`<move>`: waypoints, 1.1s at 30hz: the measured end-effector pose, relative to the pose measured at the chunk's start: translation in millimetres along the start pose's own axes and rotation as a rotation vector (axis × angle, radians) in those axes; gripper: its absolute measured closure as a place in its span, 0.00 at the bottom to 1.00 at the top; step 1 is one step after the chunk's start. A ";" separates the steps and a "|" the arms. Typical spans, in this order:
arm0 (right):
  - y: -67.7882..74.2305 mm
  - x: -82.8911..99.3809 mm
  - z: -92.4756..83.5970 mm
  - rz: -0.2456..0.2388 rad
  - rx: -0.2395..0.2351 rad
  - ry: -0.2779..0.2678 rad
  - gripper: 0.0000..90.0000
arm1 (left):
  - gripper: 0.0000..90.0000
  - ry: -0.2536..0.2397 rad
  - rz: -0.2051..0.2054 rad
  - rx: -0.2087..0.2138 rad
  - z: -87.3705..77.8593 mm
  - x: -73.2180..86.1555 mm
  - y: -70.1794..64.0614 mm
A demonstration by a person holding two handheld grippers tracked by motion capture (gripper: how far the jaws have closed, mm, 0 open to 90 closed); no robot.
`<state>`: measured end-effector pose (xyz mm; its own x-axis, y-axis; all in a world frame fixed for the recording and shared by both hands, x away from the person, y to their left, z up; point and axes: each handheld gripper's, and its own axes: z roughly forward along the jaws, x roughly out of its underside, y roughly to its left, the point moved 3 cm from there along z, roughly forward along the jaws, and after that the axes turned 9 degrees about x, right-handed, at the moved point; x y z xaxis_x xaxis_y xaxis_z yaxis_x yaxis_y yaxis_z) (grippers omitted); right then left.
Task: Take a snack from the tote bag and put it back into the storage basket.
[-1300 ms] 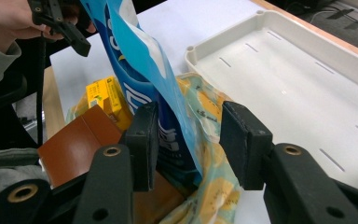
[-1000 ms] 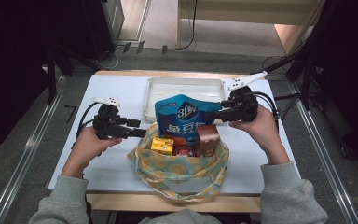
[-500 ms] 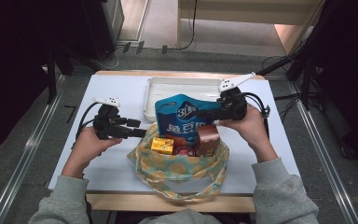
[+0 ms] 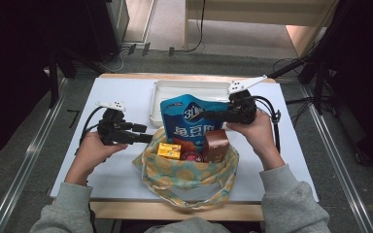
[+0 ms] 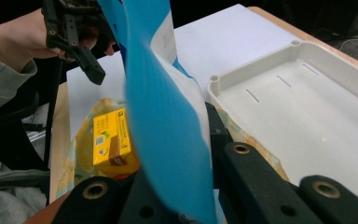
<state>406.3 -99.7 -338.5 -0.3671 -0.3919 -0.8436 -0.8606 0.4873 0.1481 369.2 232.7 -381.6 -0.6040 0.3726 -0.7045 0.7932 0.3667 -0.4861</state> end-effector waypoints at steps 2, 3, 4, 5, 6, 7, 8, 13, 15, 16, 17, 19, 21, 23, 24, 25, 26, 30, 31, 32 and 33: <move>0.1 -1.5 -1.4 0.003 0.006 -0.009 0.99 | 0.41 -0.002 -0.001 0.001 0.0 -0.1 -0.3; -0.1 -2.8 -1.9 0.002 0.006 -0.015 0.99 | 0.41 -0.002 -0.001 0.002 0.0 -0.2 -0.4; 0.5 -3.8 -2.3 0.003 0.007 -0.016 0.99 | 0.41 -0.003 -0.001 0.001 0.0 -0.2 -0.4; 1.1 -4.8 -2.3 -0.003 0.009 -0.018 0.99 | 0.41 -0.002 -0.001 0.002 -0.1 -0.3 -0.5; 2.1 -5.8 -2.5 0.000 0.011 -0.017 0.99 | 0.41 -0.004 0.000 0.003 0.0 -0.3 -0.6; 2.9 -6.5 -2.3 -0.002 0.010 -0.018 0.99 | 0.41 -0.004 0.001 0.003 0.0 -0.4 -0.7; 3.6 -7.3 -2.2 -0.002 0.013 -0.019 1.00 | 0.41 -0.004 0.000 0.003 0.0 -0.4 -0.8; 7.2 -12.3 -3.8 -0.007 0.019 -0.028 1.00 | 0.41 -0.008 -0.001 0.005 -0.6 -0.3 -0.7; 8.7 -15.4 -6.0 -0.003 0.018 -0.038 1.00 | 0.41 -0.011 -0.003 0.004 -0.9 -0.2 -0.6; 9.1 -16.4 -6.5 -0.001 0.014 -0.042 1.00 | 0.41 -0.011 -0.003 0.006 -0.9 -0.2 -0.5; 9.5 -17.7 -7.4 -0.001 0.015 -0.049 1.00 | 0.41 -0.011 0.000 0.007 -0.7 -0.3 -0.4; 9.8 -20.1 -9.2 0.006 0.016 -0.059 1.00 | 0.41 -0.011 0.000 0.007 -0.7 -0.1 -0.3; 10.2 -24.1 -11.0 0.007 0.022 -0.061 1.00 | 0.41 -0.011 0.000 0.007 -1.5 -0.2 0.3; 11.6 -28.3 -12.4 0.003 0.023 -0.064 1.00 | 0.41 -0.016 -0.002 0.011 -1.7 -0.6 0.1; 12.6 -31.5 -13.5 -0.001 0.026 -0.059 1.00 | 0.41 -0.016 -0.001 0.010 -1.7 -0.6 -0.1; 12.9 -33.5 -14.1 -0.005 0.026 -0.056 1.00 | 0.41 -0.012 0.002 0.010 -1.6 -0.5 0.0; 12.8 -36.7 -15.5 0.000 0.031 -0.050 1.00 | 0.41 -0.011 0.002 0.011 -1.6 -0.6 0.0; 10.7 -47.0 -19.3 0.015 0.013 -0.050 1.00 | 0.41 -0.018 -0.004 0.014 -1.7 -1.0 -0.1; 10.7 -49.6 -20.2 0.017 0.004 -0.045 1.00 | 0.41 -0.018 -0.005 0.011 -1.5 -1.2 0.2; 10.2 -52.5 -20.8 0.013 0.005 -0.042 1.00 | 0.41 -0.019 -0.006 0.010 -1.3 -1.3 0.3; 9.9 -54.6 -21.5 0.013 0.010 -0.037 1.00 | 0.41 -0.020 -0.005 0.014 -0.4 -1.7 0.1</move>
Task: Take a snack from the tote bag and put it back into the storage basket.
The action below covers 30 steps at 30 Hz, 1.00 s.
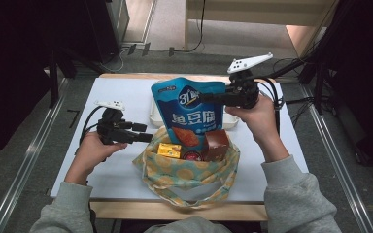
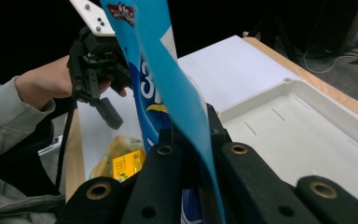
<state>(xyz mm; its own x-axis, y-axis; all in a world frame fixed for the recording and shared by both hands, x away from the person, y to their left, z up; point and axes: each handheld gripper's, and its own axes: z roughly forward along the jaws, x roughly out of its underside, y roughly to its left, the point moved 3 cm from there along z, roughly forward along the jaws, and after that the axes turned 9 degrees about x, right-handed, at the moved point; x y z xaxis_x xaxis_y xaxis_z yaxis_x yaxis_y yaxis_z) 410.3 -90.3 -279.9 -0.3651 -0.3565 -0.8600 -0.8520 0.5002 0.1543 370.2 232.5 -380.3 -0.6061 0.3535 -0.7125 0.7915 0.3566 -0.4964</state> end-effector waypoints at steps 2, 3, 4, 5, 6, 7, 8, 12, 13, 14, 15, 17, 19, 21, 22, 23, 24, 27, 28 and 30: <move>-0.9 -6.3 -1.7 -0.002 0.005 0.004 1.00 | 0.41 0.004 0.002 0.002 0.8 0.1 -0.3; -1.1 -8.9 -2.6 -0.003 0.005 0.004 1.00 | 0.41 0.006 0.003 0.003 1.1 0.3 -0.1; -1.7 -11.6 -3.6 -0.005 0.007 0.000 1.00 | 0.41 0.008 0.004 0.003 1.1 0.4 0.2; -2.4 -13.5 -4.7 -0.003 0.011 0.000 1.00 | 0.41 0.007 -0.001 0.002 1.0 0.5 0.5; -3.8 -17.1 -6.4 0.000 0.010 -0.004 1.00 | 0.41 0.005 -0.001 0.002 0.7 0.6 0.8; -5.2 -19.9 -7.9 0.002 0.013 -0.010 1.00 | 0.41 0.005 -0.001 0.003 0.3 0.8 0.7; -6.4 -22.4 -9.4 0.002 0.013 -0.011 1.00 | 0.41 0.005 -0.002 0.003 -0.2 0.8 0.6; -7.6 -30.8 -15.2 0.014 0.013 -0.024 1.00 | 0.41 -0.003 -0.002 -0.001 -2.0 0.7 0.9; -7.8 -32.3 -16.1 0.013 0.010 -0.025 1.00 | 0.41 -0.005 -0.002 -0.001 -2.1 0.8 1.0; -8.2 -34.3 -17.7 0.014 0.020 -0.028 1.00 | 0.41 -0.006 -0.003 -0.001 -2.0 0.8 0.8; -8.3 -36.8 -19.7 0.016 0.021 -0.030 1.00 | 0.41 -0.005 -0.003 0.000 -1.9 0.8 0.9; -7.9 -40.2 -22.5 0.011 0.026 -0.035 1.00 | 0.41 -0.002 -0.002 -0.001 -1.7 0.8 0.4; -7.9 -43.8 -26.0 0.004 0.038 -0.042 1.00 | 0.41 -0.003 -0.002 0.003 -1.6 0.7 0.0; -9.4 -46.9 -30.3 0.001 0.052 -0.048 1.00 | 0.41 -0.002 -0.001 0.004 -1.8 0.6 -0.1; -11.4 -48.4 -33.1 0.007 0.057 -0.050 1.00 | 0.41 -0.005 -0.001 0.004 -1.8 0.5 0.0; -13.5 -49.3 -34.9 0.009 0.064 -0.055 1.00 | 0.41 -0.004 -0.001 0.005 -1.8 0.5 -0.1; -15.7 -49.6 -36.9 0.014 0.068 -0.055 1.00 | 0.41 -0.004 -0.001 0.006 -1.7 0.5 -0.1; -22.5 -49.3 -40.8 0.021 0.090 -0.058 1.00 | 0.41 -0.004 -0.003 0.004 -1.3 0.4 0.0; -24.0 -49.0 -41.8 0.025 0.095 -0.058 1.00 | 0.41 -0.003 -0.002 0.004 -1.2 0.5 0.1; -29.0 -47.9 -43.7 0.033 0.108 -0.060 1.00 | 0.41 -0.003 -0.001 0.005 -1.3 0.4 0.0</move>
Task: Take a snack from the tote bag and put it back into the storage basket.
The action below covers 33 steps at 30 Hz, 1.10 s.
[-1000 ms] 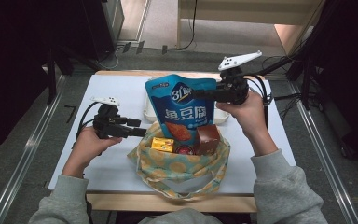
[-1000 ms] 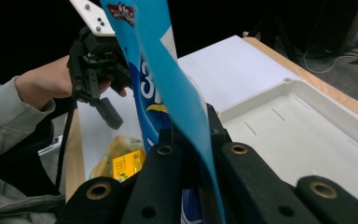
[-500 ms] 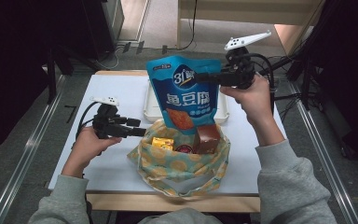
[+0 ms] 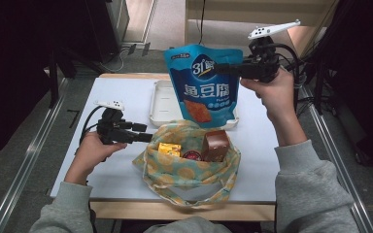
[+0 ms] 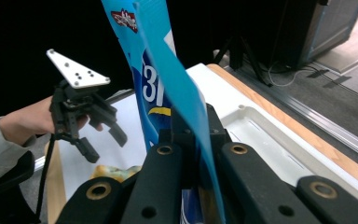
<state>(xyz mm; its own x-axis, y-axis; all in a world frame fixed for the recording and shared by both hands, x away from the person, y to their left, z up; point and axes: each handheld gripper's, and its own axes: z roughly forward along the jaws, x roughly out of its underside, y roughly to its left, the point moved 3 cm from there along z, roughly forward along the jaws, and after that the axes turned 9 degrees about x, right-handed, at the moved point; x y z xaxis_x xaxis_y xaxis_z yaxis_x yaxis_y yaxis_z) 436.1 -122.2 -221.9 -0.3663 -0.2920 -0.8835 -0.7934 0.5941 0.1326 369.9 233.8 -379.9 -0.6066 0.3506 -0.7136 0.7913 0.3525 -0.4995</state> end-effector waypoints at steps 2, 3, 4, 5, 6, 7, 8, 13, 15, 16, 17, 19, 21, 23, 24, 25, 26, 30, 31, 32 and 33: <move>-6.1 1.0 -1.3 0.012 0.011 0.000 1.00 | 0.41 -0.001 0.000 0.001 -0.2 0.0 -0.1; -9.0 1.5 -1.9 0.019 0.018 0.000 1.00 | 0.41 -0.002 -0.001 0.000 -0.2 -0.1 -0.1; -12.2 2.1 -2.6 0.024 0.024 0.004 1.00 | 0.41 -0.003 -0.002 0.000 -0.2 -0.1 0.0; -13.8 2.3 -3.1 0.027 0.031 0.005 1.00 | 0.41 -0.002 -0.004 0.001 -0.3 -0.2 0.0; -15.6 2.4 -3.9 0.028 0.037 0.004 1.00 | 0.41 -0.003 -0.005 0.000 -0.2 -0.2 0.1; -17.3 2.3 -5.0 0.025 0.046 0.002 1.00 | 0.41 -0.001 -0.005 0.000 -0.2 -0.2 0.1; -18.9 2.1 -5.9 0.025 0.054 0.000 1.00 | 0.41 -0.003 -0.004 0.001 -0.1 -0.1 0.1; -29.0 0.0 -10.9 0.030 0.095 -0.005 1.00 | 0.41 0.000 -0.006 0.001 0.2 0.1 0.2; -32.8 0.3 -11.9 0.033 0.109 -0.008 1.00 | 0.41 -0.001 -0.008 0.002 0.1 0.0 0.3; -35.0 0.6 -12.1 0.036 0.114 -0.010 1.00 | 0.41 -0.002 -0.009 0.002 0.2 0.0 0.3; -38.4 1.3 -11.8 0.040 0.120 -0.011 1.00 | 0.41 -0.001 -0.009 0.003 0.2 0.0 0.3; -43.8 2.9 -10.3 0.043 0.131 -0.010 1.00 | 0.41 0.001 -0.007 0.004 0.4 0.1 0.4; -50.0 5.3 -7.2 0.060 0.136 -0.001 1.00 | 0.41 0.002 -0.008 0.006 0.5 0.1 0.7; -55.5 7.7 -3.8 0.067 0.148 0.006 1.00 | 0.41 0.002 -0.008 0.006 0.4 0.2 1.0; -58.2 9.0 -1.8 0.070 0.157 0.006 1.00 | 0.41 0.001 -0.009 0.005 0.3 0.4 1.2; -60.1 10.0 -0.3 0.075 0.163 0.006 1.00 | 0.41 0.003 -0.010 0.002 -0.1 0.6 1.6; -62.2 10.9 1.3 0.075 0.169 0.004 1.00 | 0.41 0.002 -0.012 0.000 -0.5 0.9 2.1; -71.0 15.2 10.1 0.093 0.188 0.005 1.00 | 0.41 -0.002 -0.015 0.002 -1.7 1.1 2.2; -73.1 16.2 12.3 0.096 0.190 0.004 1.00 | 0.41 -0.003 -0.012 0.001 -1.8 1.0 2.3; -76.7 18.1 16.2 0.107 0.194 0.005 1.00 | 0.41 -0.003 -0.013 0.001 -1.9 1.0 2.3; -79.2 19.5 19.5 0.115 0.193 0.007 1.00 | 0.41 -0.003 -0.013 0.001 -1.9 1.0 2.3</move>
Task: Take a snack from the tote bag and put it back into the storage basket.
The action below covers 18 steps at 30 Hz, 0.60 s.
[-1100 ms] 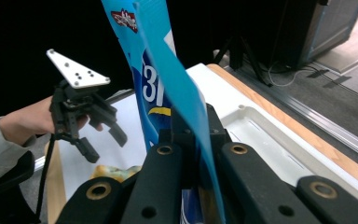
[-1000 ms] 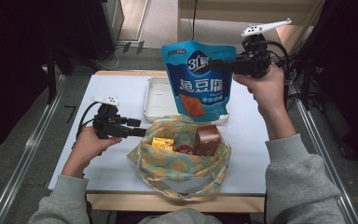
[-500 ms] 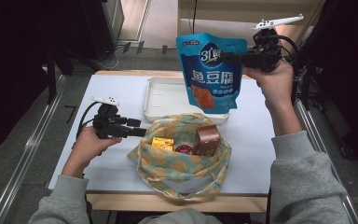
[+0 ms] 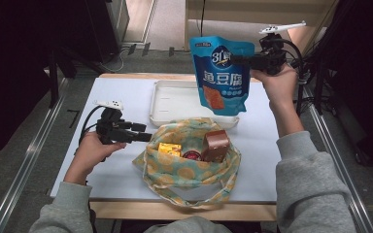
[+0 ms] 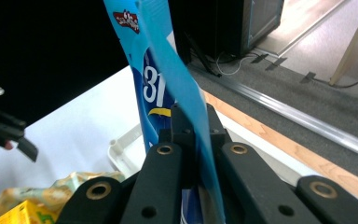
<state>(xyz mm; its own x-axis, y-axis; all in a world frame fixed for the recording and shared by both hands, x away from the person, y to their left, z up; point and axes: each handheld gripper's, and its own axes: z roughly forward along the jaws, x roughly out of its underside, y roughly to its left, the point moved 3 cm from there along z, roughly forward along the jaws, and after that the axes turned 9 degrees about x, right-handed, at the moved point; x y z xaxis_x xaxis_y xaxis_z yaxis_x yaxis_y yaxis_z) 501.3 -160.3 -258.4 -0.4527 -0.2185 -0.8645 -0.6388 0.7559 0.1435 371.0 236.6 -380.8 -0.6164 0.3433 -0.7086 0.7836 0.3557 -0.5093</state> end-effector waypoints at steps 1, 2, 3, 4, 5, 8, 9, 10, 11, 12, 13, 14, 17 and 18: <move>-1.6 1.1 3.9 0.002 0.004 0.002 1.00 | 0.41 0.000 0.000 0.001 0.0 0.0 0.1; -2.4 1.8 6.8 0.003 0.009 0.005 1.00 | 0.41 0.001 -0.001 0.001 0.1 0.2 0.1; -3.3 2.9 11.3 0.010 0.016 0.011 1.00 | 0.41 0.002 0.000 -0.001 -0.2 0.3 0.3; -4.2 3.7 15.0 0.009 0.021 0.013 1.00 | 0.41 0.003 0.000 -0.001 -0.6 0.3 0.4; -5.2 4.6 18.3 0.010 0.027 0.013 1.00 | 0.41 -0.001 0.000 0.002 -0.9 0.5 0.6; -8.2 7.8 28.5 0.017 0.034 0.016 1.00 | 0.41 -0.007 -0.003 0.001 -1.9 1.0 0.6; -9.2 9.1 32.0 0.018 0.034 0.018 1.00 | 0.41 -0.006 -0.002 0.001 -2.2 1.2 0.6; -9.7 10.0 34.4 0.022 0.035 0.020 1.00 | 0.41 -0.005 -0.002 0.000 -2.6 1.5 0.6; -10.3 11.4 38.7 0.026 0.035 0.026 1.00 | 0.41 -0.005 -0.004 0.001 -2.9 1.7 0.8; -10.7 12.7 42.8 0.028 0.040 0.030 1.00 | 0.41 -0.006 -0.005 0.001 -2.9 1.9 0.9; -10.8 13.4 45.2 0.028 0.040 0.033 1.00 | 0.41 -0.004 -0.005 0.001 -3.2 2.0 1.2; -11.0 14.3 48.1 0.032 0.041 0.035 1.00 | 0.41 -0.006 -0.006 0.002 -3.2 2.1 1.3; -10.5 16.3 56.3 0.040 0.046 0.034 1.00 | 0.41 -0.009 -0.005 -0.002 -3.6 2.3 1.8; -10.2 16.7 58.2 0.039 0.045 0.035 1.00 | 0.41 -0.009 -0.006 -0.003 -3.6 2.3 1.8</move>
<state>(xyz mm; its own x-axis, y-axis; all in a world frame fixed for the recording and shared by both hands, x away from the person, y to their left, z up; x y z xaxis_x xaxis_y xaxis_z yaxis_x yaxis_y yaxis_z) 536.5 -135.8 -302.4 -0.4989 -0.2089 -0.8411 -0.5917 0.7912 0.1545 370.6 241.2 -381.7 -0.6206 0.3329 -0.7100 0.7796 0.3600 -0.5125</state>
